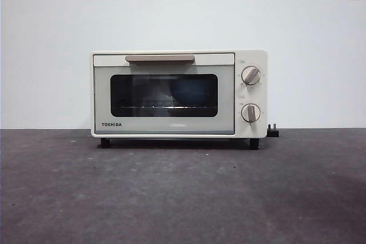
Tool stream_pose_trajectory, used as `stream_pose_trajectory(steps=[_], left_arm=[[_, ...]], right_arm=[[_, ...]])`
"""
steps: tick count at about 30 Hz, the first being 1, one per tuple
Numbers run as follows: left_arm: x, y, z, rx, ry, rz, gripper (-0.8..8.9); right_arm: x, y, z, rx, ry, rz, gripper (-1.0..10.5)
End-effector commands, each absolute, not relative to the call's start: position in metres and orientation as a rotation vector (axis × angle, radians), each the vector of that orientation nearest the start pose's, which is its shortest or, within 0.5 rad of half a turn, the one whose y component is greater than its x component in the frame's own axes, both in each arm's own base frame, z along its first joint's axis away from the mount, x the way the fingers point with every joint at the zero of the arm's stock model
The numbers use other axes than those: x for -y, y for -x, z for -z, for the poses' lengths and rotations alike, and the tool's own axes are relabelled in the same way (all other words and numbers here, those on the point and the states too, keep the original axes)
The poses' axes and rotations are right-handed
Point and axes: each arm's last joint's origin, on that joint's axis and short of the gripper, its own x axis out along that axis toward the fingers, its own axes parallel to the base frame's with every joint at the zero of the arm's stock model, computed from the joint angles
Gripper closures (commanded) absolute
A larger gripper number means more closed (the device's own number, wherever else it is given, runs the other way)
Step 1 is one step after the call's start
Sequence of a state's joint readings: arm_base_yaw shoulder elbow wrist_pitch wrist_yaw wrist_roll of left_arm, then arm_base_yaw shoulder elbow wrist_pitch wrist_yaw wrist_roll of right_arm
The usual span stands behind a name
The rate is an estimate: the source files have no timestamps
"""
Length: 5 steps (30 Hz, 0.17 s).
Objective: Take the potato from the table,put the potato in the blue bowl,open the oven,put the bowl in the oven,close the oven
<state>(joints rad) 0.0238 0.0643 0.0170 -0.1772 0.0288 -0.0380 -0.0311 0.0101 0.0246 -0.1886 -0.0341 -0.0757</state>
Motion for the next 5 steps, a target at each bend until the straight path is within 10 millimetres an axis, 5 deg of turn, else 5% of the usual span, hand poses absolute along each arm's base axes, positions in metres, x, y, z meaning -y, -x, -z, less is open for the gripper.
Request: stream_pose_trajectory(steps=[1, 5], left_arm=[[-0.0017, -0.0989, -0.1451, -0.224, 0.049, -0.001, 8.17], [-0.0017, -0.0989, -0.1451, -0.224, 0.049, -0.001, 8.17]], right_arm=[[0.0019, -0.0958, -0.1501, -0.177, 0.070, -0.010, 9.5], [0.0019, -0.0958, -0.1501, -0.177, 0.070, -0.010, 9.5]])
